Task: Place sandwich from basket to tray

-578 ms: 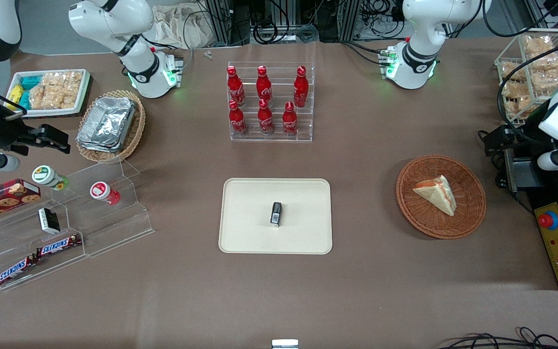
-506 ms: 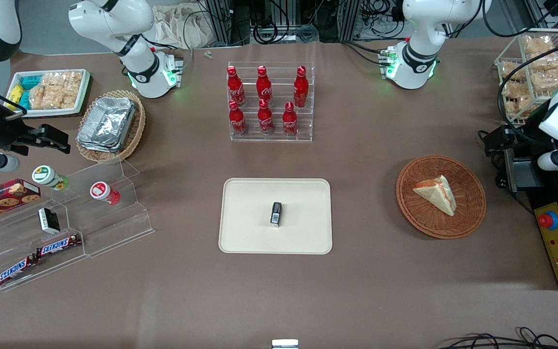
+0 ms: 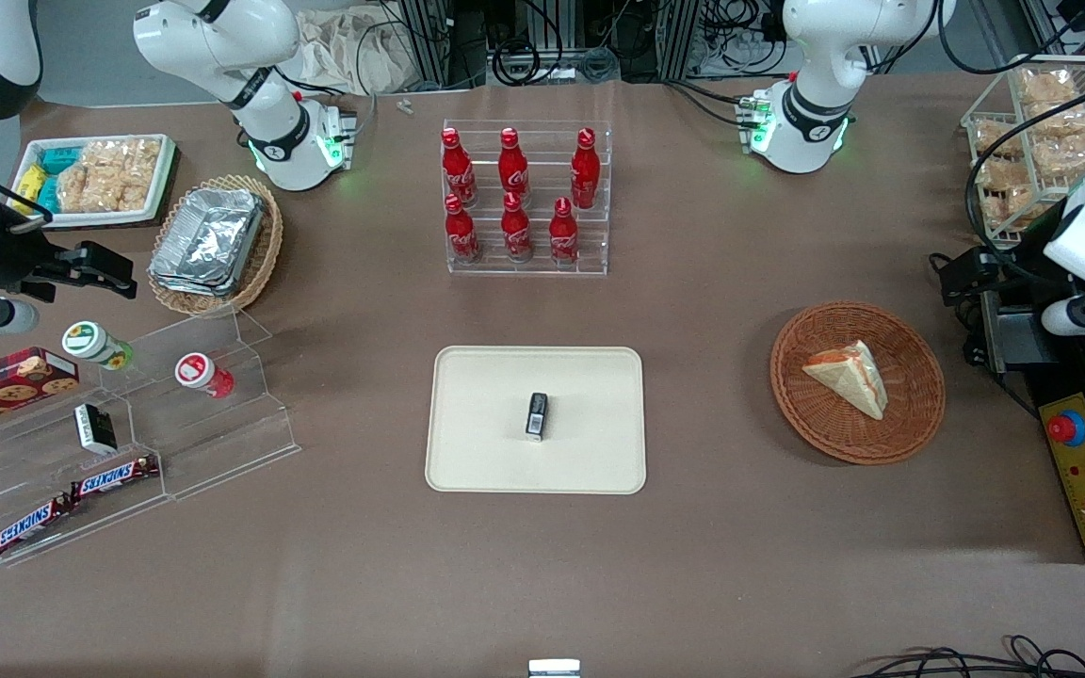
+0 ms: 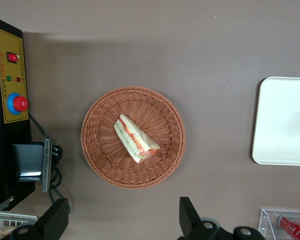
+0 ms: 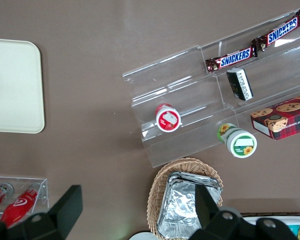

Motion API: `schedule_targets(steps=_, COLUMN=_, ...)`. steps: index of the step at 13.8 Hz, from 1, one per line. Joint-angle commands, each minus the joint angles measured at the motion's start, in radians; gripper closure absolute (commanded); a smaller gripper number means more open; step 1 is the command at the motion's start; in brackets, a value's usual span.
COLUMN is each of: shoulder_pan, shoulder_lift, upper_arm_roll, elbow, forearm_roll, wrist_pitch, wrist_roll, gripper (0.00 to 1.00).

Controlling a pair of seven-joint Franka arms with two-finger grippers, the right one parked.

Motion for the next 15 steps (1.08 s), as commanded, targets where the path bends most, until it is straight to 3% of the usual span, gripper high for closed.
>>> schedule_targets(steps=1, shoulder_pan=0.009, shoulder_lift=0.024, upper_arm_roll=-0.003, elbow=0.014, forearm_roll=0.036, wrist_pitch=-0.022, wrist_roll=-0.067, gripper=0.00)
schedule_targets(steps=3, shoulder_pan=0.068, shoulder_lift=0.022, upper_arm_roll=0.011, elbow=0.006, forearm_roll=0.008, wrist_pitch=-0.133, wrist_roll=-0.102, gripper=0.00)
schedule_targets(steps=5, shoulder_pan=0.138, shoulder_lift=0.018, upper_arm_roll=0.012, elbow=-0.047, forearm_roll=-0.107, wrist_pitch=-0.134, wrist_roll=-0.097, gripper=0.00)
schedule_targets(steps=11, shoulder_pan=0.115, shoulder_lift=0.019, upper_arm_roll=0.003, elbow=-0.346, forearm_roll=-0.102, wrist_pitch=0.213, wrist_roll=-0.412, gripper=0.00)
schedule_targets(steps=15, shoulder_pan=0.081, shoulder_lift=0.045, upper_arm_roll=0.002, elbow=-0.562, forearm_roll=-0.102, wrist_pitch=0.552, wrist_roll=-0.571, gripper=0.00)
